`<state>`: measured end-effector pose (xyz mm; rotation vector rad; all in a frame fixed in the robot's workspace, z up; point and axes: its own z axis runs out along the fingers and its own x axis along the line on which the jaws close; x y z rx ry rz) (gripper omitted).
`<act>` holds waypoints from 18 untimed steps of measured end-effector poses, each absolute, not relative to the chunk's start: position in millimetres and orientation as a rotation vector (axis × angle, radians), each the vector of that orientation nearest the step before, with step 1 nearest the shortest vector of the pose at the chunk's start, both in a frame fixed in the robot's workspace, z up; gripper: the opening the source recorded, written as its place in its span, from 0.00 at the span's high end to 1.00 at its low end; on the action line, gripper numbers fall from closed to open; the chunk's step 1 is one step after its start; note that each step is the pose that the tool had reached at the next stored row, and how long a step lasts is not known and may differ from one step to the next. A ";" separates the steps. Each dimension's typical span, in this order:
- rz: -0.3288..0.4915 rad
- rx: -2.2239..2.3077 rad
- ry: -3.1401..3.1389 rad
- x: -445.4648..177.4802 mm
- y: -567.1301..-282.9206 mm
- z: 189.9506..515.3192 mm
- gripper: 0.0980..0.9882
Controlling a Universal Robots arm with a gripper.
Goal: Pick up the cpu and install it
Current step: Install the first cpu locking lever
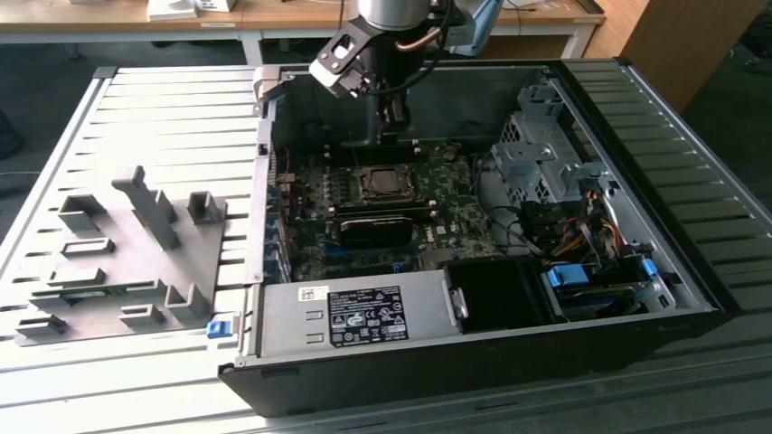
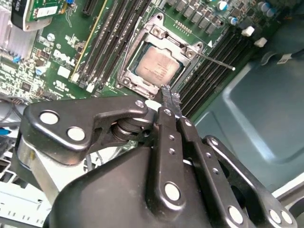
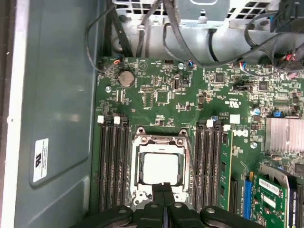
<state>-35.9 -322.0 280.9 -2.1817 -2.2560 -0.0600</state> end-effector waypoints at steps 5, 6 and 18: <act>-0.060 -2.089 -2.340 -35.9 -322.1 280.8 0.99; -0.060 -2.072 -2.354 -35.9 -322.1 280.8 0.99; -0.059 -1.935 -2.466 -35.9 -322.1 280.8 0.99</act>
